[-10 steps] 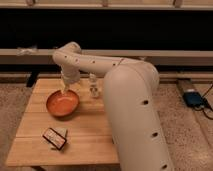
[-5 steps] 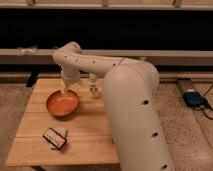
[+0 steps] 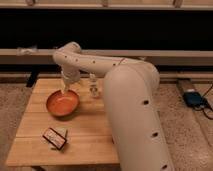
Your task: Move the arm in a circular motion
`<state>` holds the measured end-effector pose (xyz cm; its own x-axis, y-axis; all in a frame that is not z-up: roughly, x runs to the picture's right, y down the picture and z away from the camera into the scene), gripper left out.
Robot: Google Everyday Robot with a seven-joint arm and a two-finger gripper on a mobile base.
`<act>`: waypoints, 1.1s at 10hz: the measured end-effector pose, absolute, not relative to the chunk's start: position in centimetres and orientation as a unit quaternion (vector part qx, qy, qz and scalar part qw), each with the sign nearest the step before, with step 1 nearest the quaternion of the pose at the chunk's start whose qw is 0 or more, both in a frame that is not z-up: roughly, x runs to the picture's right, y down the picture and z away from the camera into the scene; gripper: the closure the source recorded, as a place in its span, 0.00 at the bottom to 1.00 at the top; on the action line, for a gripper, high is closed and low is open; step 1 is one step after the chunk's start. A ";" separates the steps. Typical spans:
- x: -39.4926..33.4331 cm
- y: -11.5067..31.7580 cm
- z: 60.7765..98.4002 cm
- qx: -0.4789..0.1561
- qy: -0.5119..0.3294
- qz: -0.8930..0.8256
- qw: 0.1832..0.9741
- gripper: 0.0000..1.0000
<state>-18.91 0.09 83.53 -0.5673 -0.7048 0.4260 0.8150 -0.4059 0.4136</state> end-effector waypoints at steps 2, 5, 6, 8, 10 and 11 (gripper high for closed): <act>-18.9 0.1 83.5 -0.092 -0.299 -0.833 0.456 0.26; -18.9 0.1 83.6 -0.093 -0.299 -0.833 0.456 0.26; -19.0 0.2 83.6 -0.093 -0.299 -0.833 0.456 0.26; -19.4 -0.2 83.2 -0.091 -0.290 -0.844 0.442 0.26; -21.8 -0.8 80.3 -0.077 -0.280 -0.862 0.415 0.26; -23.0 -0.9 78.3 -0.069 -0.275 -0.871 0.401 0.26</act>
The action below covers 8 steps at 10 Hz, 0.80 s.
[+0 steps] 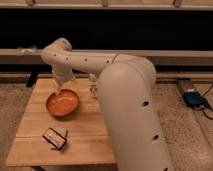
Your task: Move the arm in a circular motion
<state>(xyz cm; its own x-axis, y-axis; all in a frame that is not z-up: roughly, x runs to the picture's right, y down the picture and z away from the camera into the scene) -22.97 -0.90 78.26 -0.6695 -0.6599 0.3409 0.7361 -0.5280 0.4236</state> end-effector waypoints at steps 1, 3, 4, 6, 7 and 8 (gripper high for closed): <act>-24.1 -0.4 76.2 -0.062 -0.271 -0.879 0.387 0.26; -26.3 1.3 72.2 -0.042 -0.262 -0.896 0.356 0.26; -27.5 2.6 70.0 -0.030 -0.260 -0.904 0.339 0.26; -28.9 5.5 65.9 -0.008 -0.257 -0.915 0.310 0.26; -28.9 7.0 64.1 -0.001 -0.257 -0.919 0.299 0.26; -28.3 8.5 62.6 0.003 -0.260 -0.919 0.296 0.26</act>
<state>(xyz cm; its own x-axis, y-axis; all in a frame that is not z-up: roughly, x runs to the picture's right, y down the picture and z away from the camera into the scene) -28.25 8.46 62.59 -0.8251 -0.5455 0.1471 0.5419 -0.6904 0.4794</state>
